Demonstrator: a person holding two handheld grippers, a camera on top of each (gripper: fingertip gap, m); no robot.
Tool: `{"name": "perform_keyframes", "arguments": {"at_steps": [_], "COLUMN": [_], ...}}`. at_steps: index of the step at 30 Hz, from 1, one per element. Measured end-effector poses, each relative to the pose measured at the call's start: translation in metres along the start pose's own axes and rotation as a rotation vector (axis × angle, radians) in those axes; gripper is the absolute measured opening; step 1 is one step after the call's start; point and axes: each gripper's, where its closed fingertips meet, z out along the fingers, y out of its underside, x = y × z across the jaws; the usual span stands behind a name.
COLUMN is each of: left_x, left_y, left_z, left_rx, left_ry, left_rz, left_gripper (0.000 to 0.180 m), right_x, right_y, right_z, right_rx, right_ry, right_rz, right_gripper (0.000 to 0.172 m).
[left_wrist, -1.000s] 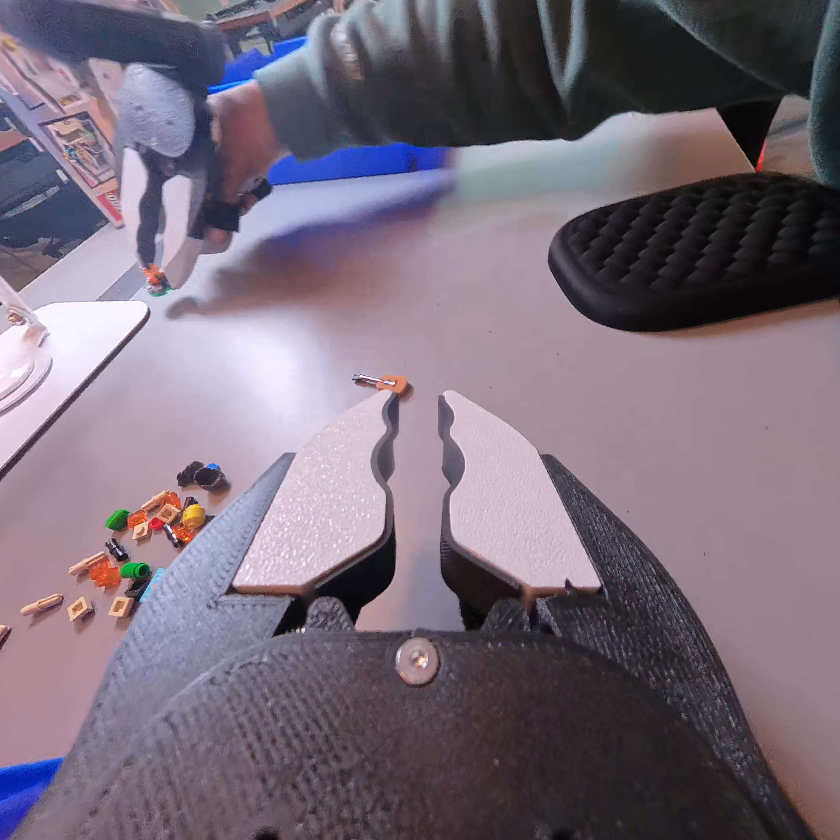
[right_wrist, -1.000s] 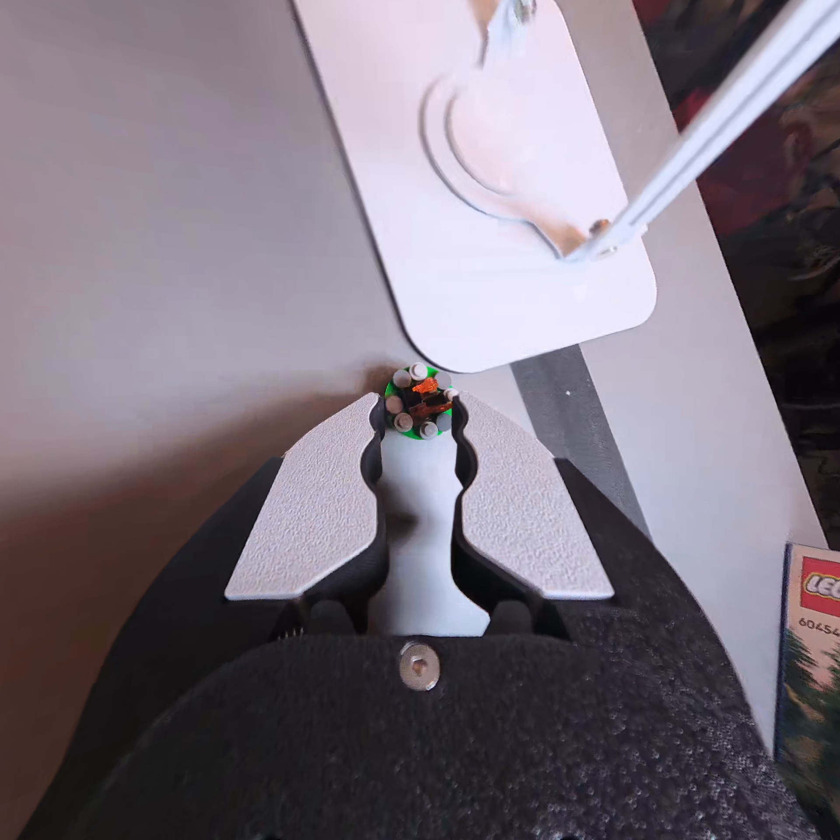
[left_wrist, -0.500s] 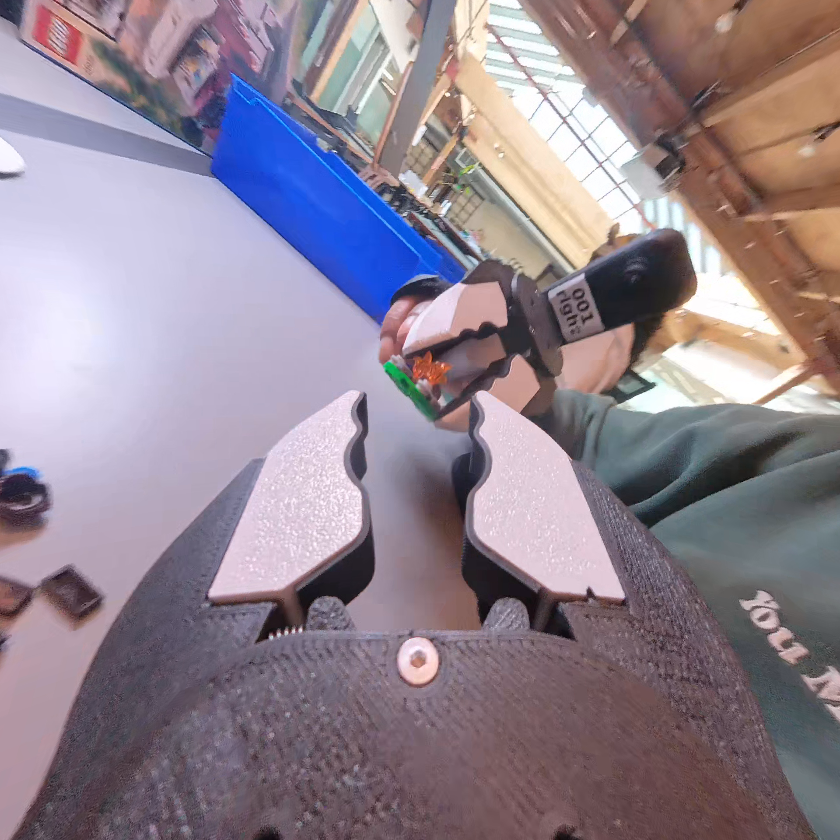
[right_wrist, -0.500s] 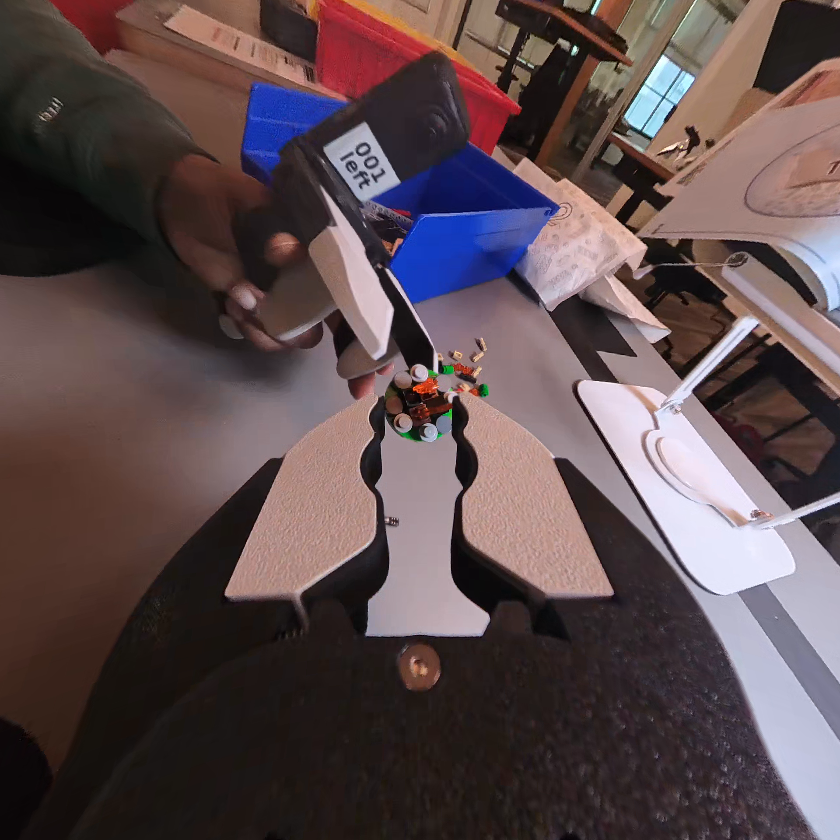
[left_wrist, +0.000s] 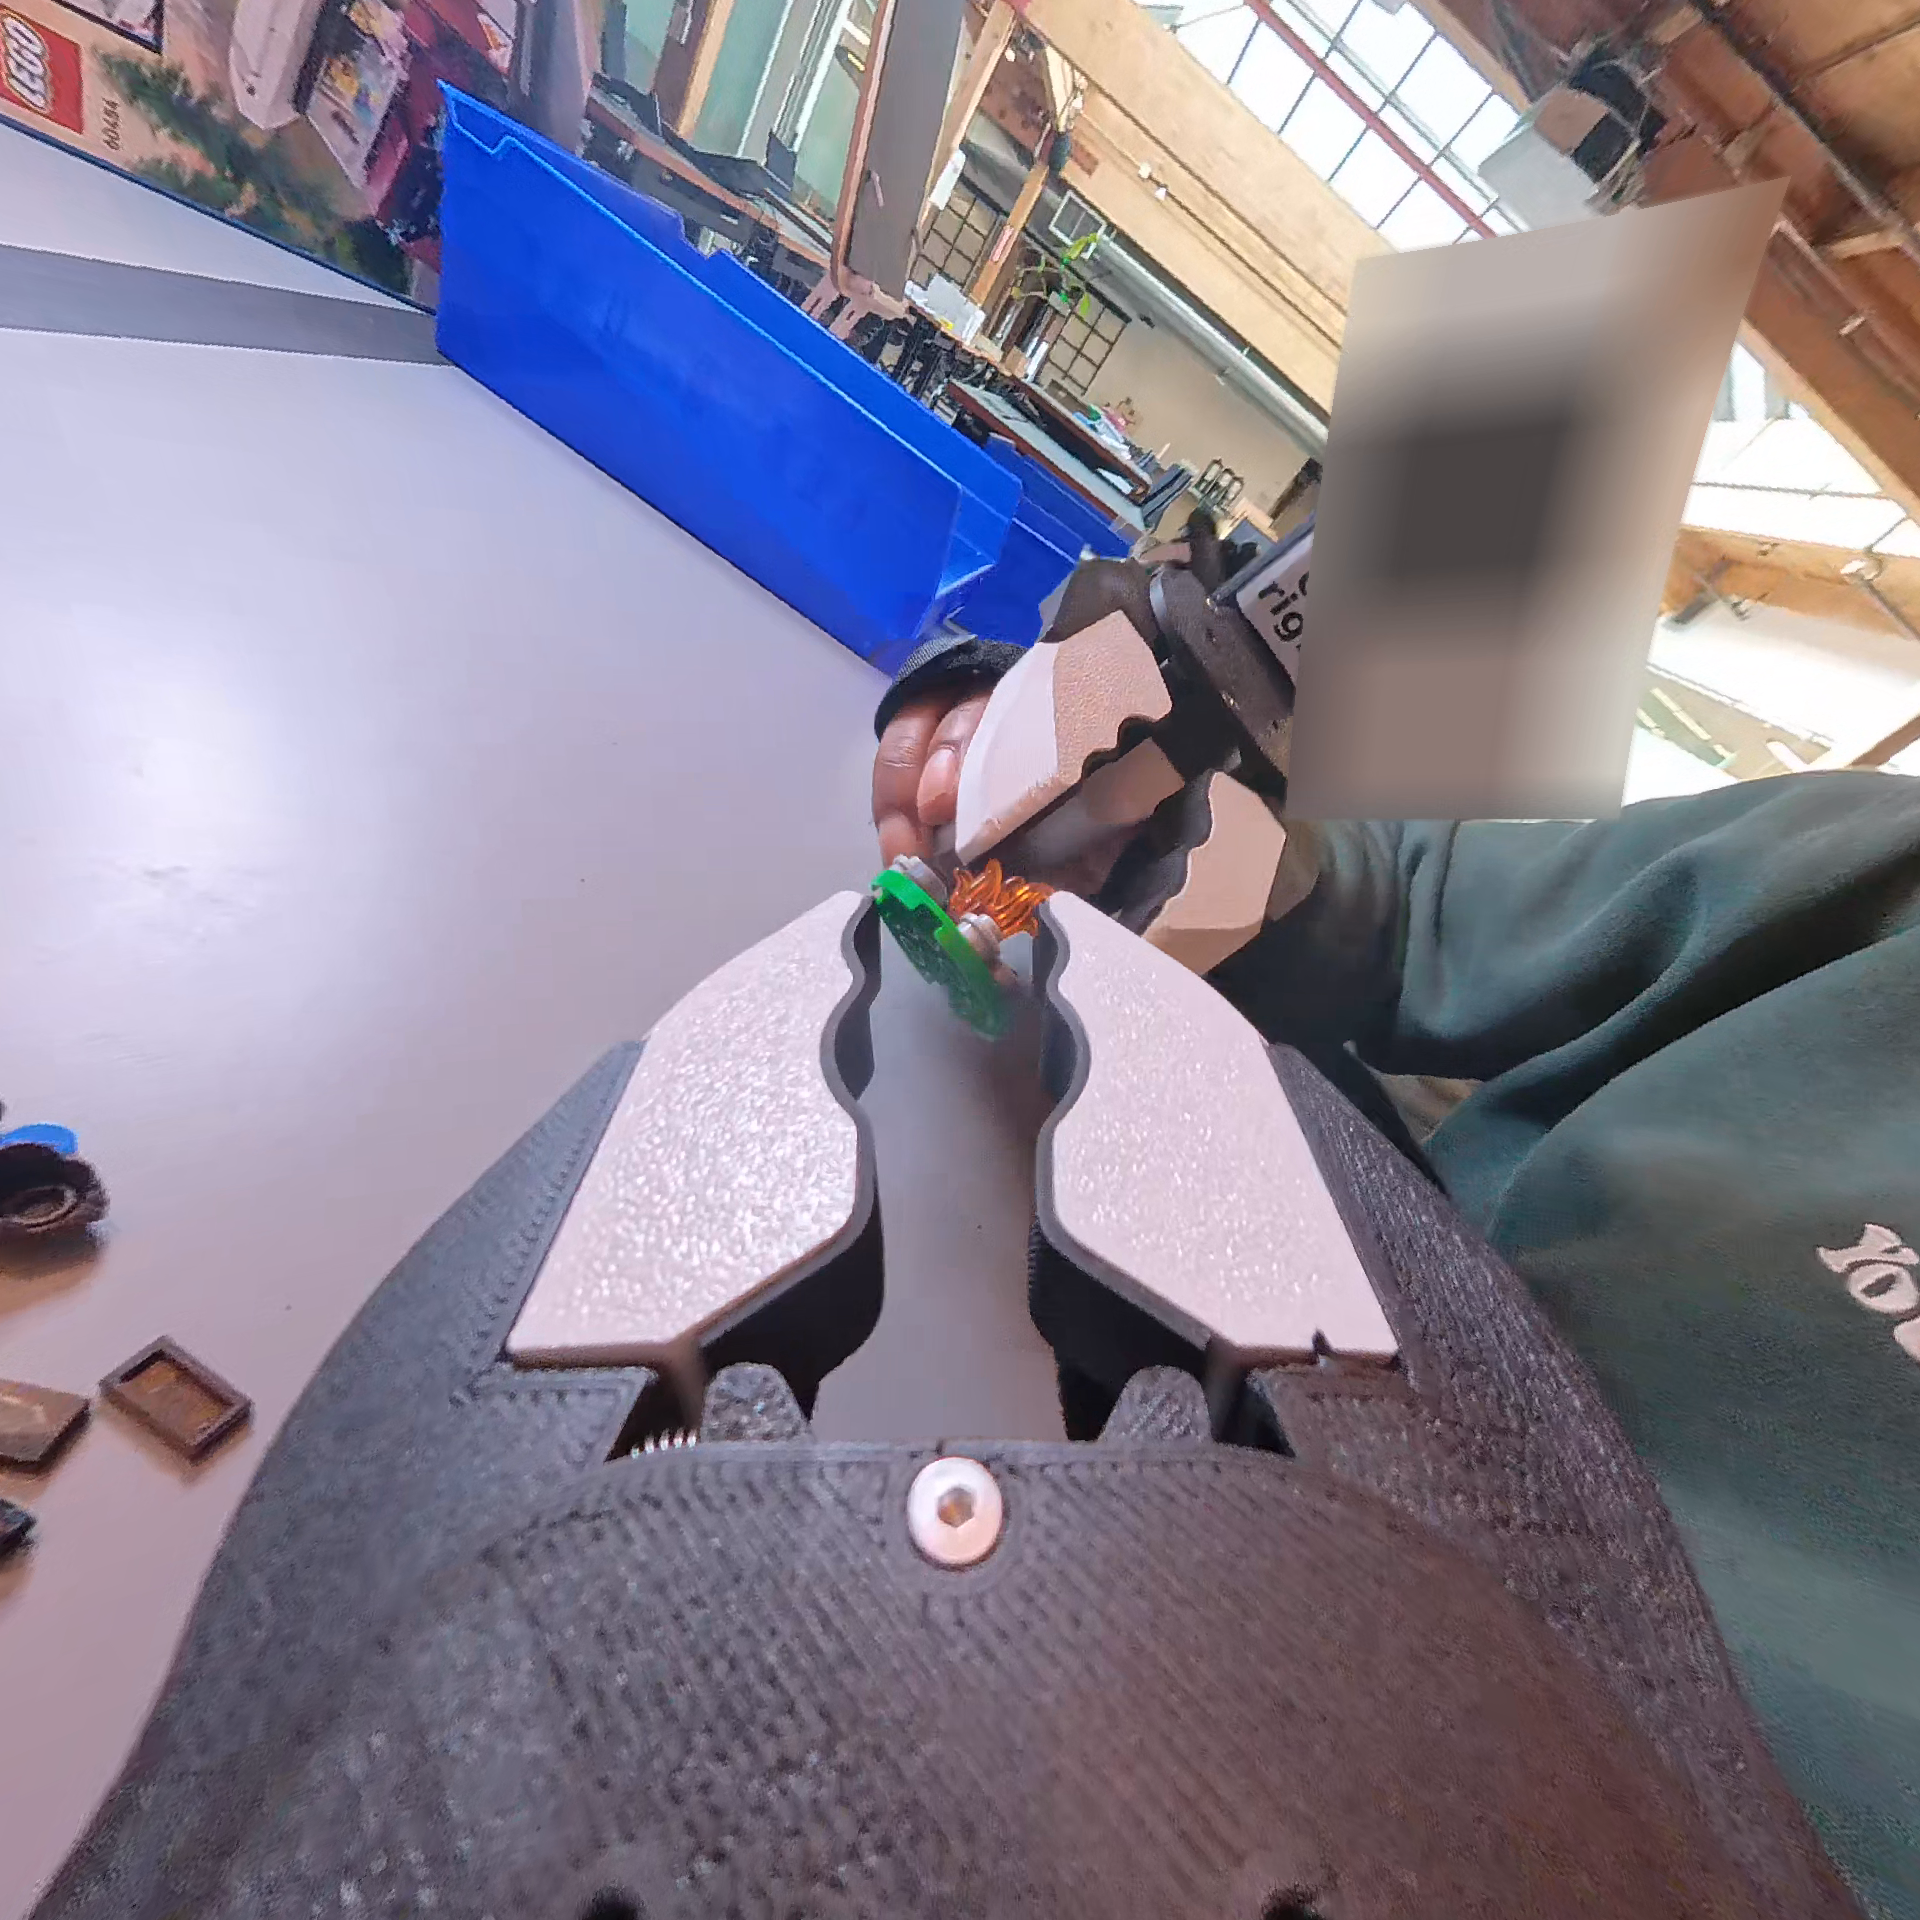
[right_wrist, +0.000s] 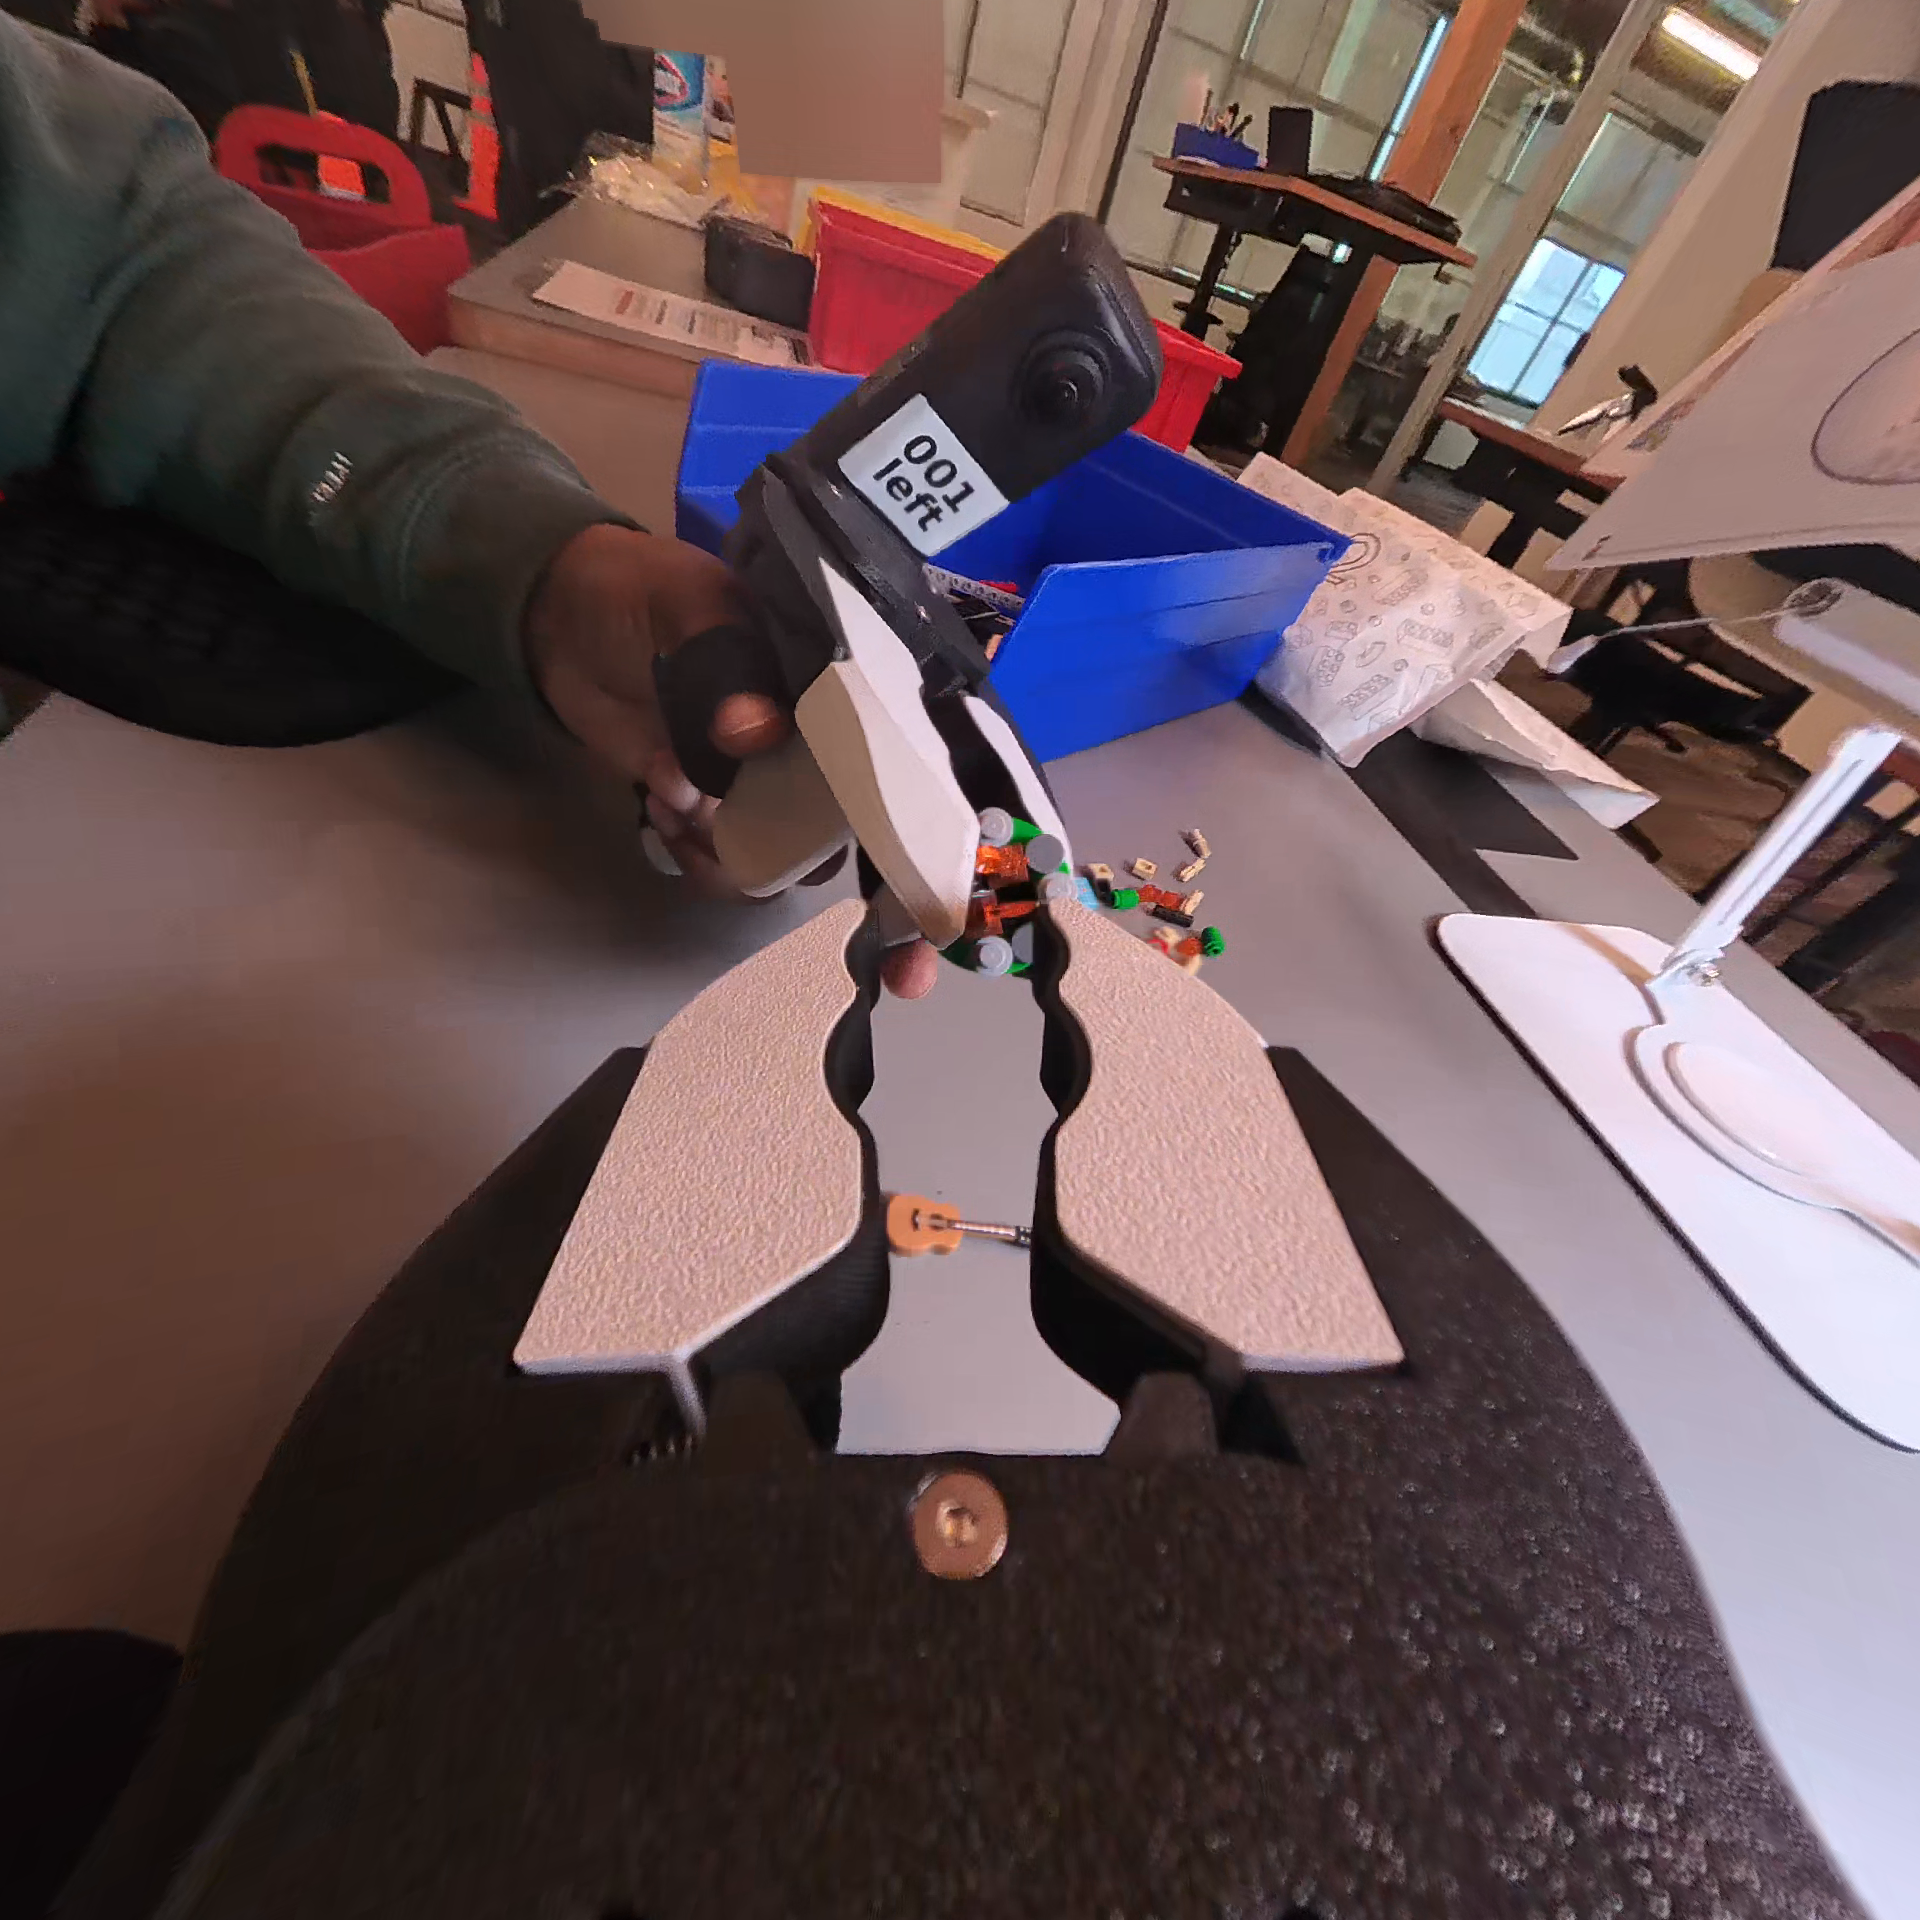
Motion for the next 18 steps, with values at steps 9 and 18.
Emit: {"name": "perform_keyframes", "arguments": {"at_steps": [9, 18], "left_x": [-0.003, 0.008], "left_y": [0.004, 0.000], "left_z": [-0.008, -0.009], "left_rx": [-0.031, -0.032], "left_ry": [-0.106, -0.219], "left_rz": [0.241, 0.593], "left_gripper": [0.028, 0.027], "right_x": [-0.002, 0.000], "right_y": [0.002, -0.009], "right_z": [0.002, 0.000], "right_rx": [-0.006, 0.044], "right_ry": [-0.033, -0.032], "right_rz": [0.147, 0.229], "right_gripper": [0.023, 0.014]}}
